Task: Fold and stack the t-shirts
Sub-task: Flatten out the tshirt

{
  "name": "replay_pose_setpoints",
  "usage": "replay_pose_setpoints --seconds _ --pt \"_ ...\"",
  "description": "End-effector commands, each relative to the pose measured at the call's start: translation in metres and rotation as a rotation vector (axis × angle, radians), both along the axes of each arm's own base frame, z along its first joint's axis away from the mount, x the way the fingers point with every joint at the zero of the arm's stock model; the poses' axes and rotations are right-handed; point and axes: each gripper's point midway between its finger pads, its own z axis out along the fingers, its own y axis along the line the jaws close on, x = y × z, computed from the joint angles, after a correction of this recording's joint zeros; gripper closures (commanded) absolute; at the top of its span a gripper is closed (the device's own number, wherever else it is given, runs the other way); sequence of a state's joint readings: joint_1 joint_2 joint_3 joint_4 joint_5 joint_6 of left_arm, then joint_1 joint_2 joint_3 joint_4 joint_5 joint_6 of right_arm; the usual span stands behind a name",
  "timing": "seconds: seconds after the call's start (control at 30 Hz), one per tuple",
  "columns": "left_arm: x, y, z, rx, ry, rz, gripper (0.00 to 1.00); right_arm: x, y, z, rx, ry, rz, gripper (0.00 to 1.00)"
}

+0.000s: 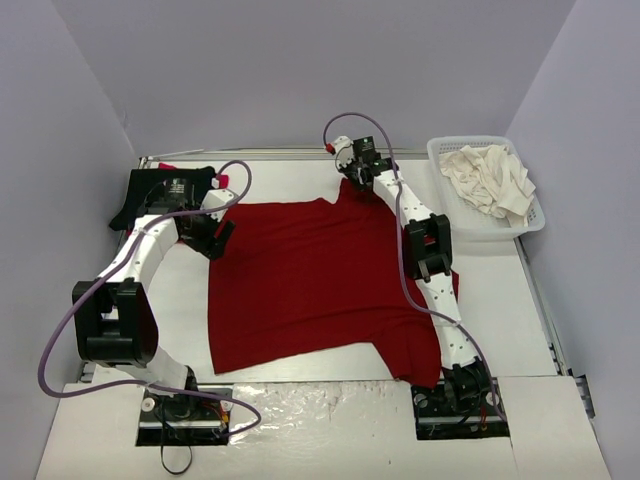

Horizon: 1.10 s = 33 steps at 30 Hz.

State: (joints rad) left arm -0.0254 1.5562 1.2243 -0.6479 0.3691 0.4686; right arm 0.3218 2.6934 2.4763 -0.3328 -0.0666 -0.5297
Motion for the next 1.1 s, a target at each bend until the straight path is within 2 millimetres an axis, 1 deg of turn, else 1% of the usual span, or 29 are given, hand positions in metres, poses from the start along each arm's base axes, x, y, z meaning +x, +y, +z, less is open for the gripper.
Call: replay_pose_setpoints --seconds 0.0,0.03,0.2,0.3,0.37,0.4,0.47,0.67,0.7,0.83,0.87,0.93,1.07 --pt "0.002 0.005 0.005 0.000 -0.017 0.006 0.34 0.013 0.000 0.052 -0.070 -0.140 -0.009 1.00" --pt "0.002 0.006 0.004 0.000 -0.017 0.009 0.34 0.014 0.002 0.054 -0.078 -0.153 -0.005 1.00" --pt "0.002 0.006 -0.001 -0.002 -0.001 0.007 0.33 0.020 -0.002 0.064 -0.130 -0.205 -0.008 1.00" --pt "0.003 0.006 -0.005 -0.001 0.014 0.006 0.33 0.026 -0.009 0.064 -0.176 -0.238 -0.021 1.00" --pt "0.002 0.006 -0.007 -0.002 0.027 0.004 0.33 0.028 -0.013 0.058 -0.200 -0.241 -0.027 1.00" --pt "0.003 0.006 -0.007 -0.001 0.028 0.003 0.33 0.030 -0.015 0.059 -0.215 -0.254 -0.031 1.00" --pt "0.003 0.007 -0.009 0.001 0.032 0.002 0.33 0.032 -0.017 0.055 -0.228 -0.257 -0.032 1.00" --pt "0.003 0.008 -0.012 0.007 0.046 0.003 0.34 0.044 -0.020 0.053 -0.263 -0.319 -0.054 1.00" --pt "0.003 0.008 -0.012 0.008 0.047 0.002 0.34 0.046 -0.018 0.057 -0.262 -0.339 -0.054 1.00" --pt "0.002 0.009 -0.014 0.013 0.052 0.003 0.34 0.048 -0.016 0.056 -0.286 -0.351 -0.042 1.00" --pt "0.002 0.009 -0.015 0.015 0.055 0.002 0.33 0.052 -0.015 0.060 -0.280 -0.378 -0.044 1.00" --pt "0.002 0.009 -0.016 0.018 0.058 0.002 0.33 0.052 -0.013 0.060 -0.284 -0.384 -0.037 1.00" --pt "0.001 0.009 -0.018 0.018 0.067 0.002 0.33 0.052 -0.010 0.053 -0.298 -0.382 -0.020 0.99"
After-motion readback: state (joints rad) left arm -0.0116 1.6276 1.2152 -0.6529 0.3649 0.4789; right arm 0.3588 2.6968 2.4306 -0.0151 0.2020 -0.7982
